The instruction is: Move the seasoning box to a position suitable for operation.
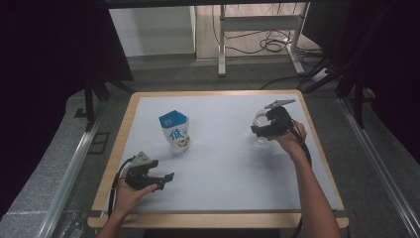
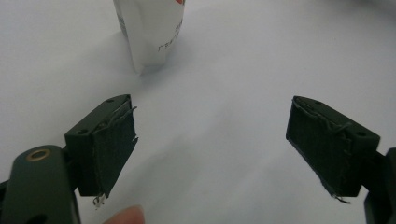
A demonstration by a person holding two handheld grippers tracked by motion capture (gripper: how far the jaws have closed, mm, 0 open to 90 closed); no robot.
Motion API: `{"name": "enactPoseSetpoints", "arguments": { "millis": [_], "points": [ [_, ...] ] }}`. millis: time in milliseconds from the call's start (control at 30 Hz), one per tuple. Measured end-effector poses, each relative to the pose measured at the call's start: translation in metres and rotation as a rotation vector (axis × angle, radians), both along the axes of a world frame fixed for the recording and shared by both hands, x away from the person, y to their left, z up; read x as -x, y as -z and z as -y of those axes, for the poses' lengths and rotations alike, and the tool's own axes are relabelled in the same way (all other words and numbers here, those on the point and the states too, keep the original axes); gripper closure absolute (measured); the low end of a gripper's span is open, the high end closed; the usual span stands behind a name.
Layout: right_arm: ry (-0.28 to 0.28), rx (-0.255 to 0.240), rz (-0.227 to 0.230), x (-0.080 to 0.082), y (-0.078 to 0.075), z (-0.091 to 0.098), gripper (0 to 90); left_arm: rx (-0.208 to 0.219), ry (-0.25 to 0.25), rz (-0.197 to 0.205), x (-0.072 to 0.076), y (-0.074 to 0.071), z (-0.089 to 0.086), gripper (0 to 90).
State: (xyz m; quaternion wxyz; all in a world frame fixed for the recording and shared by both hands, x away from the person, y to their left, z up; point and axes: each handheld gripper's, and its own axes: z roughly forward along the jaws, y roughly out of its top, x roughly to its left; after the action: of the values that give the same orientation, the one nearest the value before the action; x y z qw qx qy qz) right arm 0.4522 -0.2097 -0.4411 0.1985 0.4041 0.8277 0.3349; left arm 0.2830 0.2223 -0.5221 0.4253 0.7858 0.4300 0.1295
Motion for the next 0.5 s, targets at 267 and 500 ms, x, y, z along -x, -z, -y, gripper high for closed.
{"name": "enactPoseSetpoints", "arguments": {
  "millis": [267,500],
  "points": [
    [-0.031,-0.002,-0.003,0.025,-0.004,0.002,11.5,0.007,0.0,0.002,0.0,-0.001,-0.002,15.9],
    [-0.074,-0.018,-0.009,0.05,-0.001,0.004,11.5,0.014,-0.002,0.004,0.001,-0.003,-0.004,15.9]
  ]
}}
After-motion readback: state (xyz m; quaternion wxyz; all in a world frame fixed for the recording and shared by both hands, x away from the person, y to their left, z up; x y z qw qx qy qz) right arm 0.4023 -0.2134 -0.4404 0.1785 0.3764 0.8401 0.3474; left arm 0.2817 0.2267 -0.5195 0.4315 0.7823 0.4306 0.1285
